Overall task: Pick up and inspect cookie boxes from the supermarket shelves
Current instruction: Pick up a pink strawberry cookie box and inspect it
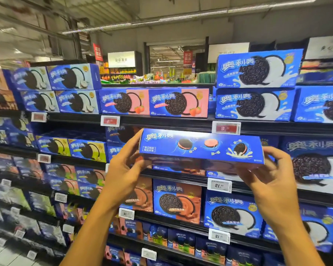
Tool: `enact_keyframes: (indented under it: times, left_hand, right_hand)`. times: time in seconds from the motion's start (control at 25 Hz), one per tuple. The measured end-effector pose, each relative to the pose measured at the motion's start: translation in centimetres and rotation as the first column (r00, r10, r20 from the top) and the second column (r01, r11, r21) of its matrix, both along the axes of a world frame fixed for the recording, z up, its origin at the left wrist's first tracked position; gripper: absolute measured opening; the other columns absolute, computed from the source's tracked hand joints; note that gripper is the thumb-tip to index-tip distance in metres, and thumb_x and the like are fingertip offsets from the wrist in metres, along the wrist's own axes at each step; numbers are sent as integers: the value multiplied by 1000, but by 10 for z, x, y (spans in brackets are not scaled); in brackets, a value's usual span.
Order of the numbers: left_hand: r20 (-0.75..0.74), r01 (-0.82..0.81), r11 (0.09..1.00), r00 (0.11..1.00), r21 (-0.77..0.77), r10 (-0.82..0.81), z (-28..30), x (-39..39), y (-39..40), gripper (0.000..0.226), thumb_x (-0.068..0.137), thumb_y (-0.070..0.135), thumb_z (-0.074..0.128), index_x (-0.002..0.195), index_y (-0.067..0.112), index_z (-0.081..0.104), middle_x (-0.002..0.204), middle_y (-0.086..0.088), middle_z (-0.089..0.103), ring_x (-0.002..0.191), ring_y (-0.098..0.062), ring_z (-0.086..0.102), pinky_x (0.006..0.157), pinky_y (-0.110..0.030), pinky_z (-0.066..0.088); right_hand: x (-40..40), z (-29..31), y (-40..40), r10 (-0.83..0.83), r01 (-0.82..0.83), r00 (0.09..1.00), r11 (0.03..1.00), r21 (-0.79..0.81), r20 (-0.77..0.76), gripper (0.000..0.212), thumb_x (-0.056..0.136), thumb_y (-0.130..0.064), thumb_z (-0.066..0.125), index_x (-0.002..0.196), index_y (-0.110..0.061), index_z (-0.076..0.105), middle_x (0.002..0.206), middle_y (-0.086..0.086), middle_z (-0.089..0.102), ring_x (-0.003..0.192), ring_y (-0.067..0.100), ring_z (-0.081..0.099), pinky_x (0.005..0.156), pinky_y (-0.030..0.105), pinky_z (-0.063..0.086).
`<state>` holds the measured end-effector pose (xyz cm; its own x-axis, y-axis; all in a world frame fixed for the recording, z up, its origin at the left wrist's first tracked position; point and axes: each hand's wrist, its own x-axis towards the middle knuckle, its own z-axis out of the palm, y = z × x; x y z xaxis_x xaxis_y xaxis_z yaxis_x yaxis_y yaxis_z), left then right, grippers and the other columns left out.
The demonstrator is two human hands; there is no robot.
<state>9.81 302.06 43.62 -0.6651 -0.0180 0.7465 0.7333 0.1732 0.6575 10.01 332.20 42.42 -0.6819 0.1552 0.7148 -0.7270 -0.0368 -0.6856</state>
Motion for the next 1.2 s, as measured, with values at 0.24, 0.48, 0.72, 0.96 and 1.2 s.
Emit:
enact_keyframes:
  times: [0.24,0.48,0.72,0.96,1.2]
  left_hand:
    - [16,-21,993,1000,119,19,73,-45,-28,55,89,-15,56,126,26,55,115,15,71,110,0,64,87,-17,52]
    - [92,14,998,996,62,-19,154,-123,-52,40,98,1,53,134,16,52,121,-1,65,98,-9,65,88,-34,56]
    - [87,-12,999,996,52,7,204,-197,-60,38,97,-3,49,112,29,61,99,6,72,75,1,68,67,-20,57]
    - [121,-19,999,992,-41,24,206,-234,-57,36,98,-3,48,128,13,59,110,-3,69,82,-3,66,72,-21,56]
    - [125,48,996,991,-70,-39,199,-250,-53,31,100,5,51,117,30,53,100,13,65,83,1,67,68,-19,57]
  right_hand:
    - [-48,64,-36,-142,149,988,980,134,-61,62,82,15,65,102,-43,55,108,-9,71,99,-2,67,81,11,50]
    - [-117,154,-74,-474,517,853,826,227,-219,40,89,-16,73,129,-13,64,117,4,63,108,15,57,88,13,34]
    - [-169,204,-95,-623,682,731,660,314,-278,31,89,-23,72,120,-18,70,109,16,64,102,31,56,79,29,35]
    - [-191,211,-104,-740,752,640,550,364,-205,16,87,-28,72,100,-19,73,95,11,69,91,34,60,76,43,47]
    - [-198,202,-107,-790,793,583,504,341,-189,9,88,-27,71,95,-22,71,88,4,72,88,31,64,72,40,46]
